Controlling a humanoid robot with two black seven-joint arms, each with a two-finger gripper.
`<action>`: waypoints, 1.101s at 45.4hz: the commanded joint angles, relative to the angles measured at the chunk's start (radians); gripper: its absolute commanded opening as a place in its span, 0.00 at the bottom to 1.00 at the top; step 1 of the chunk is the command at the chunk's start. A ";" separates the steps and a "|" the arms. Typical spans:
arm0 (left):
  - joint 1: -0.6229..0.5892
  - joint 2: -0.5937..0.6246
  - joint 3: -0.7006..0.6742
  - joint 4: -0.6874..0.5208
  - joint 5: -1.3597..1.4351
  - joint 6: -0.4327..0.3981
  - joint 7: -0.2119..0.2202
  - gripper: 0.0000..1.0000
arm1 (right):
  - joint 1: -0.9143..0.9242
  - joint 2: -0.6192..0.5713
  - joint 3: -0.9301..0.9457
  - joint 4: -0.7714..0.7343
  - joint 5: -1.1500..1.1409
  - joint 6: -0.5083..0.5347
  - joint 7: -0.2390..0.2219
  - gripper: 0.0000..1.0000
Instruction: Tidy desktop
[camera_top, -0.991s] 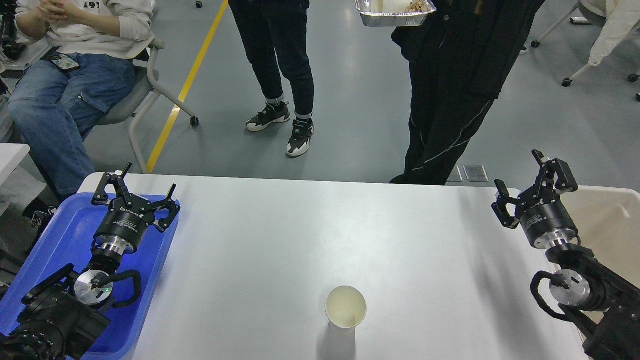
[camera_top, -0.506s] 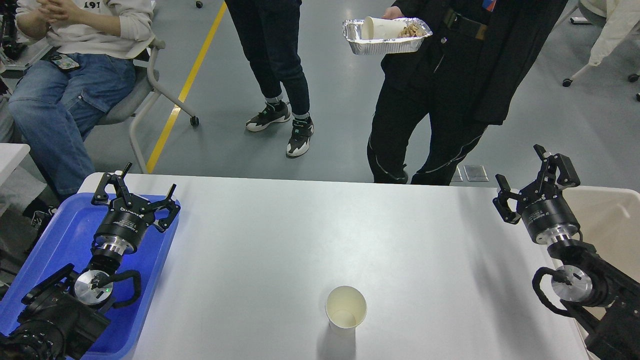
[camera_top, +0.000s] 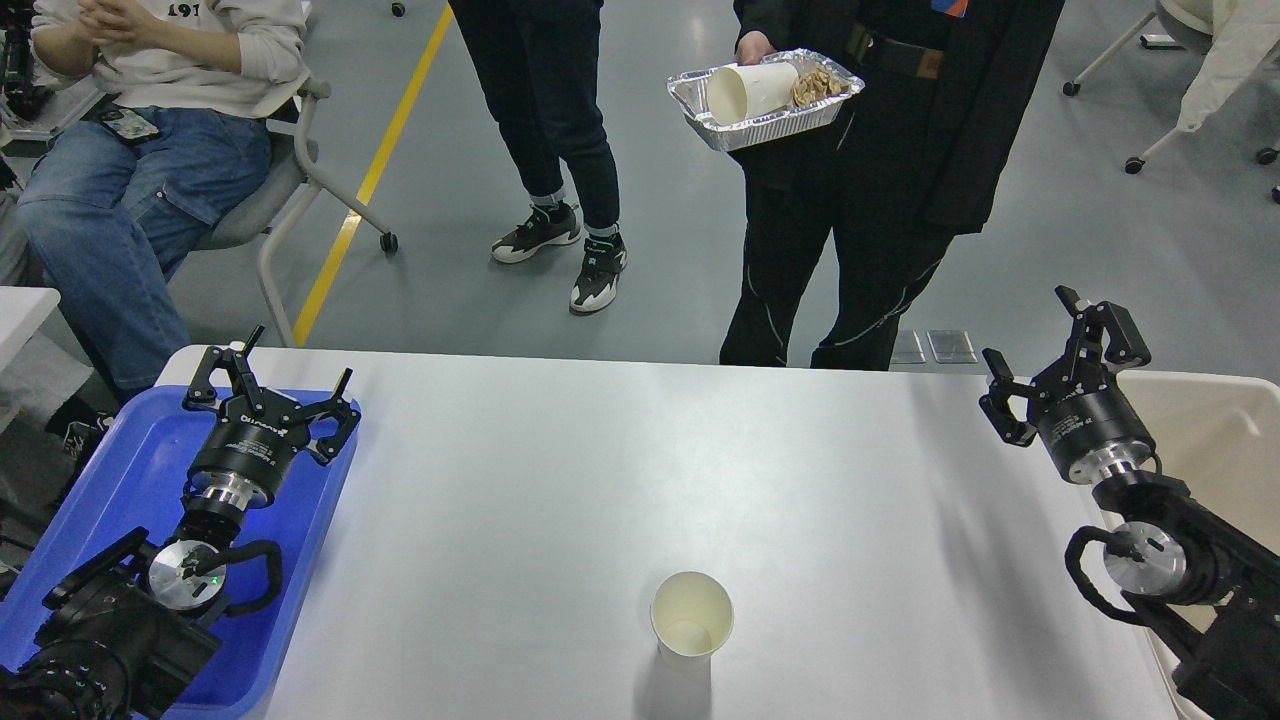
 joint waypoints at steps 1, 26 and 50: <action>0.000 0.000 0.000 0.000 0.000 0.000 0.000 1.00 | 0.017 -0.001 -0.013 0.005 -0.005 -0.021 -0.013 1.00; -0.003 -0.002 0.000 -0.002 0.005 0.000 0.002 1.00 | 0.088 -0.079 -0.118 0.077 -0.018 -0.087 -0.140 1.00; 0.000 0.000 0.000 0.000 0.000 0.000 0.000 1.00 | 0.269 -0.260 -0.325 0.309 -0.143 -0.157 -0.142 1.00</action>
